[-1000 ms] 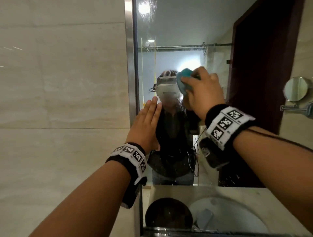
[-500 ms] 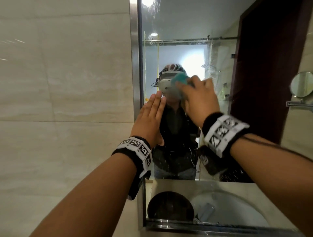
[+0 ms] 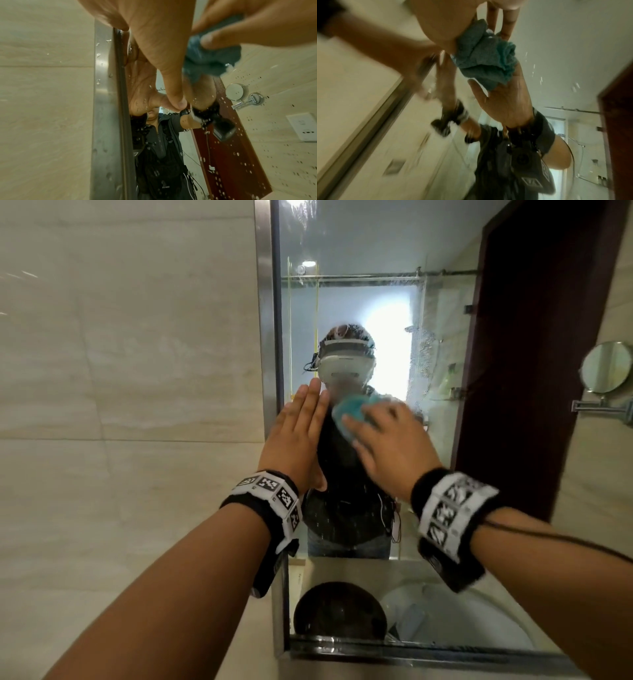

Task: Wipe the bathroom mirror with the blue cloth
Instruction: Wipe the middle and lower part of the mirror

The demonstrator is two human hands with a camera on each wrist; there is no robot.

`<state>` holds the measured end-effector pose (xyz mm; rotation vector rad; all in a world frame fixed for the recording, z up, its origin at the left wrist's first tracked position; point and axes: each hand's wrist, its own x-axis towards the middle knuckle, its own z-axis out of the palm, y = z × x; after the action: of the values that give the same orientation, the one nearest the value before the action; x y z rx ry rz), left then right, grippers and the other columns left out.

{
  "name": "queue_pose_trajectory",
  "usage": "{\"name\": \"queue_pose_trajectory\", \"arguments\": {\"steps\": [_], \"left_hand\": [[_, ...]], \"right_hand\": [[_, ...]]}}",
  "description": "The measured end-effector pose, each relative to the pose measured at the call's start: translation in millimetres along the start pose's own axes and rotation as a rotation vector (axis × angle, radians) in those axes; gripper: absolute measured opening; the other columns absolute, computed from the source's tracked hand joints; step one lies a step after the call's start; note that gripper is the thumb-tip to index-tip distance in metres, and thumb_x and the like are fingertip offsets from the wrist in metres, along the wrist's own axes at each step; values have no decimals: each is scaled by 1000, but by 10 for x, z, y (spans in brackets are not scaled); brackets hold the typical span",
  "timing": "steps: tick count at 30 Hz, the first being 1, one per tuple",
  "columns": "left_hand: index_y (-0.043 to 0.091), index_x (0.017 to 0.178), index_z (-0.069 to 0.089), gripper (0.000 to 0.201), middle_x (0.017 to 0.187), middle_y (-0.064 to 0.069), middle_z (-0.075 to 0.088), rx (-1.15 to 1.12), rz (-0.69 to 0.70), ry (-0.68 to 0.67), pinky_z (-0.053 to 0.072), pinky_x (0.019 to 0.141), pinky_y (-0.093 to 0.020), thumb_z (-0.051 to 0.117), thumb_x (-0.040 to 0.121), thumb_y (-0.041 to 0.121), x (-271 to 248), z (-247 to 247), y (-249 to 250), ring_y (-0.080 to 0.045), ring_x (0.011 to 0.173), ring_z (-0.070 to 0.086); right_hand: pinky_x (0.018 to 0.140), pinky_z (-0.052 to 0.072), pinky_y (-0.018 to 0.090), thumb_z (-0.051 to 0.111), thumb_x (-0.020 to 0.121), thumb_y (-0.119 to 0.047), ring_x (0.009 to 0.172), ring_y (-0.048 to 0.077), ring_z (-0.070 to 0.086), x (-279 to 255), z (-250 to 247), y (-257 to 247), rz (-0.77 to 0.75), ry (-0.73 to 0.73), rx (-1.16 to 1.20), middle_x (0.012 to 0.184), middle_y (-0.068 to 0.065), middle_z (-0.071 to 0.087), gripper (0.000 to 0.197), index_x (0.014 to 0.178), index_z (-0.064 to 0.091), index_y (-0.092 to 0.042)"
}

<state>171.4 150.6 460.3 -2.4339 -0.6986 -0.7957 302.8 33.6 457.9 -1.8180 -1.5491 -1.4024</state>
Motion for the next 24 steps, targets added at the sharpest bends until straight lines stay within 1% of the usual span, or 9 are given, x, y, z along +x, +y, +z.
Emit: {"name": "queue_pose_trajectory", "arguments": {"steps": [3,5,7,9,11,16,18,21,24], "left_hand": [[7,144,-24,142,152,-12,-29,-1,-5,2,-10,114,-36,78,60,57,-4,13,6,-26,141,-23],[7,144,-25,142,152,-12,-30,-5,-5,-7,-10,116,-36,78,60,58,3,23,-3,-26,141,-24],[8,144,-26,142,151,-11,-31,-9,3,-10,-8,117,-37,78,59,58,8,27,-6,-26,141,-25],[9,143,-26,142,152,-10,-31,-14,-2,-11,-7,118,-37,78,59,57,4,29,2,-25,141,-24],[8,143,-26,142,152,-11,-30,-13,-13,-11,-6,118,-38,78,60,56,1,21,19,-26,141,-23],[7,144,-24,139,152,-12,-28,-21,-23,-10,-6,118,-38,79,62,53,-12,-1,41,-26,142,-22],[7,145,-23,140,152,-12,-28,-20,-20,-10,-5,118,-38,80,61,52,-5,10,37,-26,142,-22],[8,145,-23,140,153,-11,-28,-30,-16,-4,-5,118,-38,80,60,50,2,23,33,-26,142,-22],[9,144,-24,140,153,-10,-28,-39,-20,-1,-6,118,-37,81,60,49,-8,15,25,-25,142,-22]], "right_hand": [[86,47,50,42,89,-38,106,34,49,-281,73,-25,-189,-113,-22,117,11,59,43,123,60,-20],[80,49,48,54,84,-29,101,37,54,-71,-25,120,-248,-63,-72,113,14,60,37,118,64,-20],[76,49,47,66,78,-17,95,41,55,243,-145,243,-120,30,-32,109,18,60,37,116,66,-16],[74,50,47,68,78,-10,91,42,52,406,-198,252,79,142,100,106,19,60,35,113,68,-14],[75,50,46,69,75,-7,90,41,52,245,-95,114,113,146,134,102,17,60,37,111,69,-16],[74,51,48,79,66,-16,88,36,59,-279,57,49,-343,-198,72,96,9,62,40,105,71,-24],[73,51,44,74,71,-16,91,36,58,-93,-77,174,-268,-189,66,97,10,62,37,107,69,-21],[75,50,42,61,84,-16,94,37,53,147,-230,280,82,29,176,104,13,61,31,114,66,-13],[88,47,48,43,89,-23,103,38,54,-51,-65,145,76,63,138,117,15,60,39,119,63,-8]]}}
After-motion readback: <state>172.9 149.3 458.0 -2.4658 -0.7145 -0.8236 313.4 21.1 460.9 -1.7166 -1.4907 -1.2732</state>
